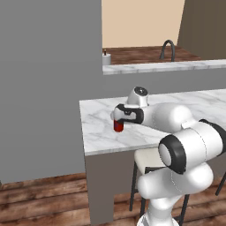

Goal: Four empty soda cans are scattered around the kitchen. Gather all the cans and cluster them next to the stove for recycling.

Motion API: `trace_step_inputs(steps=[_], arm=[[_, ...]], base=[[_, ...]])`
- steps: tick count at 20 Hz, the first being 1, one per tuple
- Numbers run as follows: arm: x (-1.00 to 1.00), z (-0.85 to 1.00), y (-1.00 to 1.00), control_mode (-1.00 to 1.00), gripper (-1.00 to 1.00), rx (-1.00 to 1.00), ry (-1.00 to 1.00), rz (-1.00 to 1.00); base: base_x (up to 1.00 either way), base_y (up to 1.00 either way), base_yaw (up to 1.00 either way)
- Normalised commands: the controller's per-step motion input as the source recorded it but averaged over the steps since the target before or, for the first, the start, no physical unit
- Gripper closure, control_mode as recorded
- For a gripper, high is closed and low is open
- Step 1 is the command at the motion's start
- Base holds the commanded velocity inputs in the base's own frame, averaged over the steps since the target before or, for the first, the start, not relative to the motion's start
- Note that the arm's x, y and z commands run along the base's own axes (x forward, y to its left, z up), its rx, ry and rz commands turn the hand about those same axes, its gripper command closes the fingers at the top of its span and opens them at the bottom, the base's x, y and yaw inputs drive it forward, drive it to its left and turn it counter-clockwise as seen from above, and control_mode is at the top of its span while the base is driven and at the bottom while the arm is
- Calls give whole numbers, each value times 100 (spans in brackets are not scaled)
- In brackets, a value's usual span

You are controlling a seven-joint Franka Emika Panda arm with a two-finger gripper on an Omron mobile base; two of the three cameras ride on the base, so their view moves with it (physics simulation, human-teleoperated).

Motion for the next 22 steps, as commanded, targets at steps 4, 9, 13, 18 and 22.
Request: trace_step_inputs(steps=[4, 9, 13, 18, 22], arm=[[7, -4, 0, -100, -100, 0, -1, 0], [0, -3, 0, -100, -100, 0, -8, 0], [0, -5, 0, -100, -100, 0, -12, 0], [0, -8, 0, -100, -100, 0, -10, 0], [8, -7, 0, -100, -100, 0, -2, 0]], base=[[0, 0, 0], [0, 0, 0], [0, 0, 0], [0, 0, 0], [0, 0, 0]])
